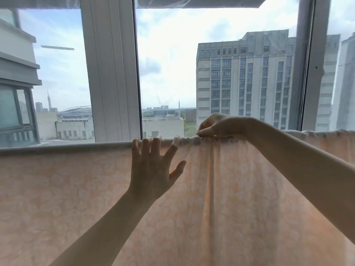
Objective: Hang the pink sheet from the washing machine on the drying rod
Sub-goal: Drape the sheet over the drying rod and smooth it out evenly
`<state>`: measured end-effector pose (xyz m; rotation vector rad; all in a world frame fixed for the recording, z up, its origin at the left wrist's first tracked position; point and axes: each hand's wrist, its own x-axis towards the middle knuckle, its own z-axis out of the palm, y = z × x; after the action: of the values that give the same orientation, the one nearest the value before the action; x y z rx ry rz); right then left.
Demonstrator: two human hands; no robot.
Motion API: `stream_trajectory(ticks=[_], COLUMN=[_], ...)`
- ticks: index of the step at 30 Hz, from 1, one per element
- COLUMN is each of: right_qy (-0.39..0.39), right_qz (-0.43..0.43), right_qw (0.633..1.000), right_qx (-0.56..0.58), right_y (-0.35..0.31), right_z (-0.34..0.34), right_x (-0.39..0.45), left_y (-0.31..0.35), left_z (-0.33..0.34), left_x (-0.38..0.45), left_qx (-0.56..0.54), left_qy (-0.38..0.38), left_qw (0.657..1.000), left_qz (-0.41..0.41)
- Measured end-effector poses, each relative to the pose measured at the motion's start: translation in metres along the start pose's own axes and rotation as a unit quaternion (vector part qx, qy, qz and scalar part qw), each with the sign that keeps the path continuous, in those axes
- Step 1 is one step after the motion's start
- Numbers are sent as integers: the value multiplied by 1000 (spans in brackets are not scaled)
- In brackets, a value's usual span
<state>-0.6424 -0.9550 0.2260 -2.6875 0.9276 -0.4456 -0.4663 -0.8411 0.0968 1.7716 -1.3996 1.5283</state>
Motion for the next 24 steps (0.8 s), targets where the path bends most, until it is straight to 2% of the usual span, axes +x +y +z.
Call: stream_trajectory(ticks=[3, 6, 8, 17, 24], right_qy=[68, 200, 248, 262, 279], right_qz=[-14, -33, -56, -84, -111], right_qw=[996, 967, 953, 958, 953], right_qx=[50, 151, 164, 83, 50], right_y=[2, 6, 11, 29, 29], right_z=[7, 11, 12, 24, 28], right_x=[-4, -14, -21, -41, -47], left_y=[-1, -2, 3, 37, 64], left_z=[1, 1, -2, -15, -17], left_x=[-1, -2, -1, 13, 20], left_qx=[-5, -13, -17, -63, -61], left_qy=[-2, 0, -3, -20, -31], left_qw=[1000, 1000, 1000, 997, 998], left_qz=[-1, -2, 2, -35, -11])
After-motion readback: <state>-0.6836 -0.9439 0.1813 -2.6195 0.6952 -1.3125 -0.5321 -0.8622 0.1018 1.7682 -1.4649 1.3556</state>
